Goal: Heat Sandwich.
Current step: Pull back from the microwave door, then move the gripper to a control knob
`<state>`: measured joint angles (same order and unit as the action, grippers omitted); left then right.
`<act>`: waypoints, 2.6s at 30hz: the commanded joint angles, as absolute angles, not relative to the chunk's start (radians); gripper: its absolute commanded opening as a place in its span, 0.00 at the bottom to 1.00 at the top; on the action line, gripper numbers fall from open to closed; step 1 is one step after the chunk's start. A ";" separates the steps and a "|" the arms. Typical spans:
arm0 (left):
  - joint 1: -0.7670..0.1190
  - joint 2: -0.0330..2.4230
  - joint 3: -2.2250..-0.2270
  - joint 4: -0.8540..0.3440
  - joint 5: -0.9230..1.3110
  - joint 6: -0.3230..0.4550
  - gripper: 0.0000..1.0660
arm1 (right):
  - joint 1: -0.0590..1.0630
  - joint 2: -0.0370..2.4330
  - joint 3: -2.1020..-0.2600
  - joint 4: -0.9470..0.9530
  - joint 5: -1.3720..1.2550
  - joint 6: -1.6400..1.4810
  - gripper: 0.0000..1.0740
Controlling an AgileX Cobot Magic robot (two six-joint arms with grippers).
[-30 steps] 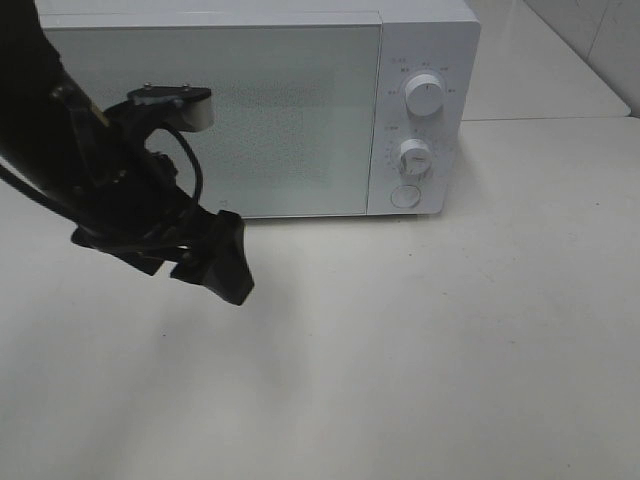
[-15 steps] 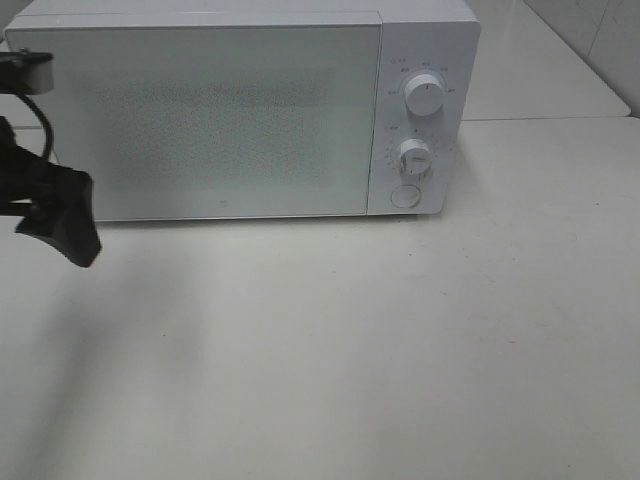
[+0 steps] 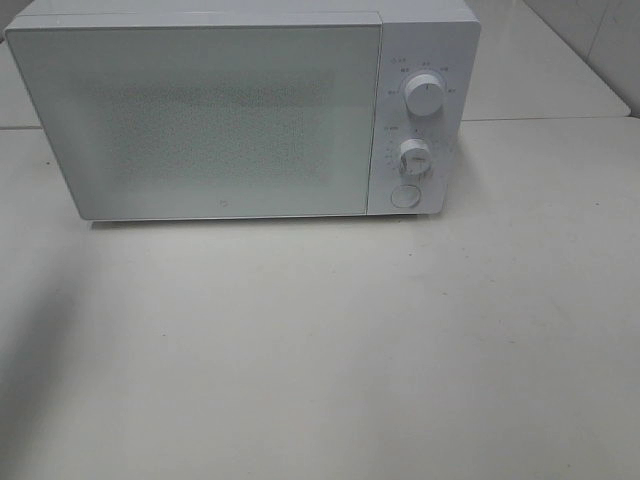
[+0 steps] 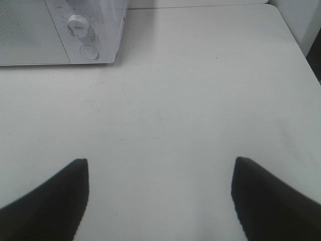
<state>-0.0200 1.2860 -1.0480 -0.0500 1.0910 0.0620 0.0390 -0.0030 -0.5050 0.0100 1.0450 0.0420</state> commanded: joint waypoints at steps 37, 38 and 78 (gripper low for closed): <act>-0.003 0.286 -0.521 -0.098 0.922 0.085 0.91 | 0.033 -0.032 -0.505 0.015 1.034 0.034 0.70; -0.003 0.257 -0.523 -0.101 0.936 0.085 0.91 | 0.033 -0.032 -0.505 0.015 1.034 0.034 0.70; -0.003 -0.028 -0.495 -0.091 1.037 0.073 0.91 | 0.033 -0.028 -0.505 0.015 1.034 0.035 0.70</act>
<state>0.0000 -0.0030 -0.4970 -0.0910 1.0420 0.0810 0.0390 -0.0030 -0.5050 0.0100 1.0450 0.0420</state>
